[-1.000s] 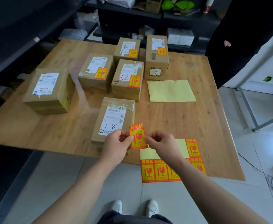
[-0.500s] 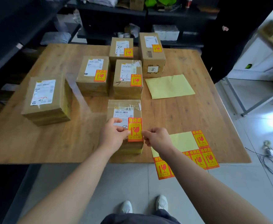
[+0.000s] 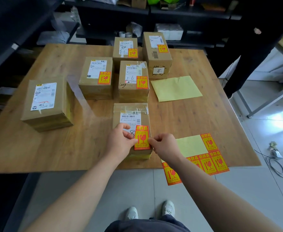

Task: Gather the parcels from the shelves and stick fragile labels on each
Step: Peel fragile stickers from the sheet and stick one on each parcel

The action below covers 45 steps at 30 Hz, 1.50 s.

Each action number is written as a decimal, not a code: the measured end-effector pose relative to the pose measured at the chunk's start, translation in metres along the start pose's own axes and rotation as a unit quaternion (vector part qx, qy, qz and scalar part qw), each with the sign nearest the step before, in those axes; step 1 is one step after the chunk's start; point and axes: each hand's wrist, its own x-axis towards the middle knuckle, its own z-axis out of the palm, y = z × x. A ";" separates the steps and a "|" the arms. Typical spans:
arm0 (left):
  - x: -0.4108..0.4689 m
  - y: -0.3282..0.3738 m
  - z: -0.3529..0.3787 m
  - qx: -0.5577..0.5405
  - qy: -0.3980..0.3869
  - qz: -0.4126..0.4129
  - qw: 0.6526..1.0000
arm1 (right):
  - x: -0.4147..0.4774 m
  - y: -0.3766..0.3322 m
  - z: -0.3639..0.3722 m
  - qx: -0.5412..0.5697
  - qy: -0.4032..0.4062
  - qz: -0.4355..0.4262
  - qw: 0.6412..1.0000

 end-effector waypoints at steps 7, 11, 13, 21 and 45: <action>0.000 0.002 0.003 0.022 0.002 0.004 1.000 | -0.001 0.003 0.001 -0.014 0.014 -0.012 1.000; 0.000 0.003 0.004 0.035 0.005 0.002 0.999 | -0.001 0.006 0.000 -0.013 0.020 -0.015 1.000; 0.000 0.004 0.004 0.041 0.007 0.002 0.999 | 0.000 0.008 -0.001 -0.010 0.020 -0.011 1.000; -0.001 0.004 0.002 0.047 0.005 0.001 0.999 | -0.003 0.007 -0.004 0.045 -0.007 0.021 0.999; -0.005 0.006 0.003 0.120 -0.036 0.021 0.992 | -0.002 0.008 -0.003 0.073 -0.013 0.022 0.997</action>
